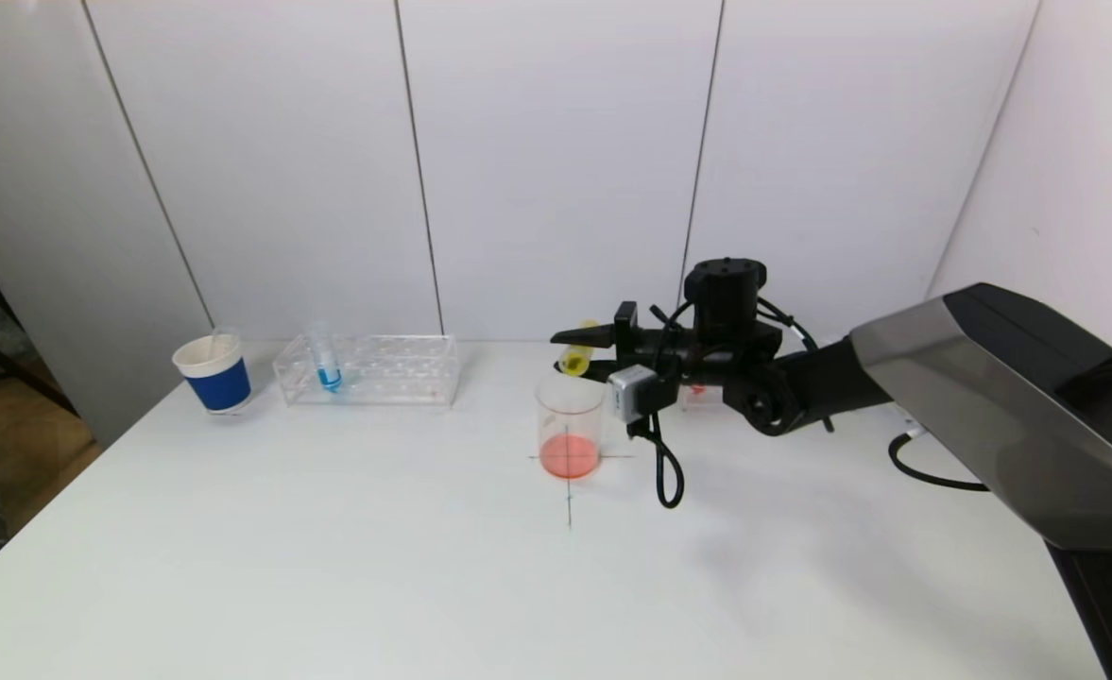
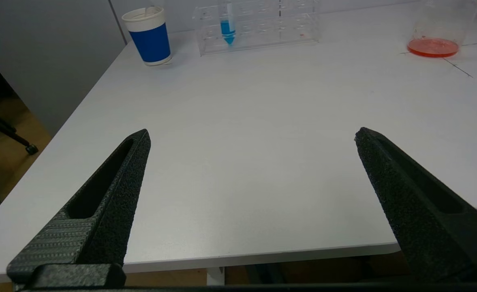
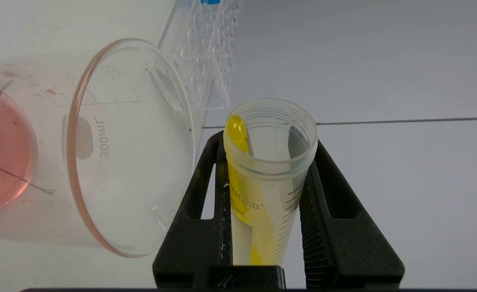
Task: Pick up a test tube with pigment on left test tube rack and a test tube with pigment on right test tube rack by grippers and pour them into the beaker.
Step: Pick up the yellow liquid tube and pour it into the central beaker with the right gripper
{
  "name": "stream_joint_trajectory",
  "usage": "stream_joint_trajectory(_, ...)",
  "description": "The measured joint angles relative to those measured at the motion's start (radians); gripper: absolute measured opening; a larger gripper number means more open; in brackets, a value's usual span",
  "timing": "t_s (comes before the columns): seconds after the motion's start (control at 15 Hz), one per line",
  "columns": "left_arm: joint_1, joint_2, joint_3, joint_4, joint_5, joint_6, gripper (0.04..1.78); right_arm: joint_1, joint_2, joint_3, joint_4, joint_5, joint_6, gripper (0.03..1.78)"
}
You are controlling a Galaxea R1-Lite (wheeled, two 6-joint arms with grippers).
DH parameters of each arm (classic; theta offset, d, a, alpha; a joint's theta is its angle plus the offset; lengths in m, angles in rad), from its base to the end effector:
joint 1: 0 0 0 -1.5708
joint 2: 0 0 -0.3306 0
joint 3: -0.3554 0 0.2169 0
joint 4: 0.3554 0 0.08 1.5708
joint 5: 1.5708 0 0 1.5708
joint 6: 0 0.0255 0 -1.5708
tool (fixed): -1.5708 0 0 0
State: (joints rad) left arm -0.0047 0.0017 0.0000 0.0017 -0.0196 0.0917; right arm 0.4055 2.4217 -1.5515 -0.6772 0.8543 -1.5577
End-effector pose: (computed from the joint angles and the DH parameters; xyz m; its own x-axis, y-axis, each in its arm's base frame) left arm -0.0216 -0.0004 0.0753 0.9997 -0.0243 -0.0034 0.0245 0.9955 0.0915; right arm 0.4816 0.2277 0.0926 0.2948 0.9472 -0.1260 -0.1885 -0.0716 -0.9795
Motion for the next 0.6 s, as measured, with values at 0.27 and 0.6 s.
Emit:
stream_joint_trajectory(0.27,0.0,0.0,0.0,0.001,0.0,0.0,1.76,-0.027,0.023,-0.038,0.006,0.0,-0.042,0.53)
stream_joint_trajectory(0.6,0.0,0.0,0.0,0.0,0.0,0.0,1.76,-0.046,0.052,-0.118,0.025,-0.005,-0.091,0.53)
